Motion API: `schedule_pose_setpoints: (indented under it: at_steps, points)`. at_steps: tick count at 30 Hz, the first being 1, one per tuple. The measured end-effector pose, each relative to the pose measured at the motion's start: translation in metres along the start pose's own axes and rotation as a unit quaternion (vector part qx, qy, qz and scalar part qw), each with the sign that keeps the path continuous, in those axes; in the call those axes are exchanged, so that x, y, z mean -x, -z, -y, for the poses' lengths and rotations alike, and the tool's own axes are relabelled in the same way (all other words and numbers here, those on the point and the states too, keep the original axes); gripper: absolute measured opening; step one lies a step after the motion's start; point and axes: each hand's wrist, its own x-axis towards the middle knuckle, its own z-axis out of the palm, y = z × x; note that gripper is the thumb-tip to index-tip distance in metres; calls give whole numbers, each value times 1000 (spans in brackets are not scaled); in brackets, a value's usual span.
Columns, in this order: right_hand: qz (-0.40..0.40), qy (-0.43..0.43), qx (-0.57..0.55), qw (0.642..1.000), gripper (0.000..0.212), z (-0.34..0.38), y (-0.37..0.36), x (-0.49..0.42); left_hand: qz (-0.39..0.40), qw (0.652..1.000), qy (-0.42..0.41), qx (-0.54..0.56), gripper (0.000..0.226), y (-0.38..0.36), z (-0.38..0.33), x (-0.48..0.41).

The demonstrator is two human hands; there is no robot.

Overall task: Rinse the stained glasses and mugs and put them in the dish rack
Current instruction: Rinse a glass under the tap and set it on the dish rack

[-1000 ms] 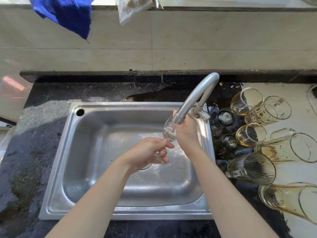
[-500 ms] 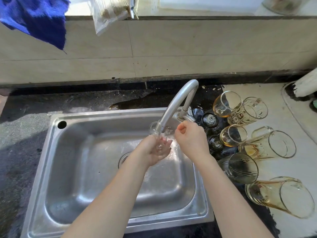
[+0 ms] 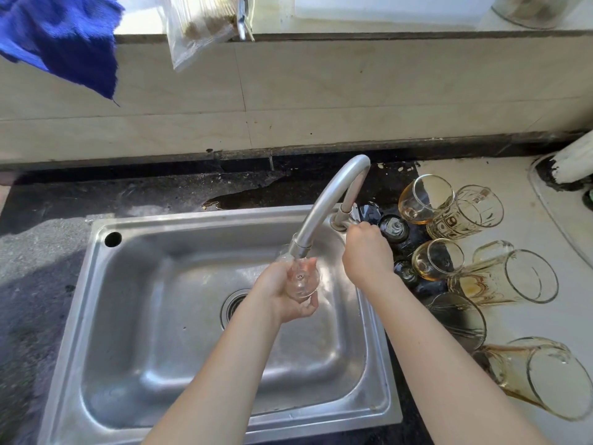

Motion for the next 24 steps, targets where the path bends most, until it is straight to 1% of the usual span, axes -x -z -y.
schedule_pose_setpoints:
  at_steps: [3,6,8,10,12,15,16,20,24]
  points:
    - [-9,2,8,1000,26,-2,2,-3,-15,999,-4,-39,33,5,1,5]
    - [0,-6,-7,1000,24,-2,4,-4,-21,998,-9,-62,32,7,0,5]
    - [7,-15,-34,999,23,-2,6,-5,-27,997,-14,-67,26,6,-1,5]
    - [10,-23,-58,998,20,-3,7,-6,-30,997,-20,-70,26,5,-1,5]
    - [3,-24,-75,997,26,-5,7,-8,-29,997,-21,-72,24,5,-1,4]
    - [-3,-17,-97,995,47,-9,5,-15,-22,996,-27,-78,20,6,-1,3]
    - [1,-23,-106,994,46,-12,6,-19,-20,996,-28,-83,19,7,-1,4]
    - [4,-40,-122,992,25,-22,6,-28,-22,993,-36,-112,13,14,-1,6]
    - [-9,-40,-101,994,22,-24,5,-20,-30,985,-29,-166,16,20,-2,12]
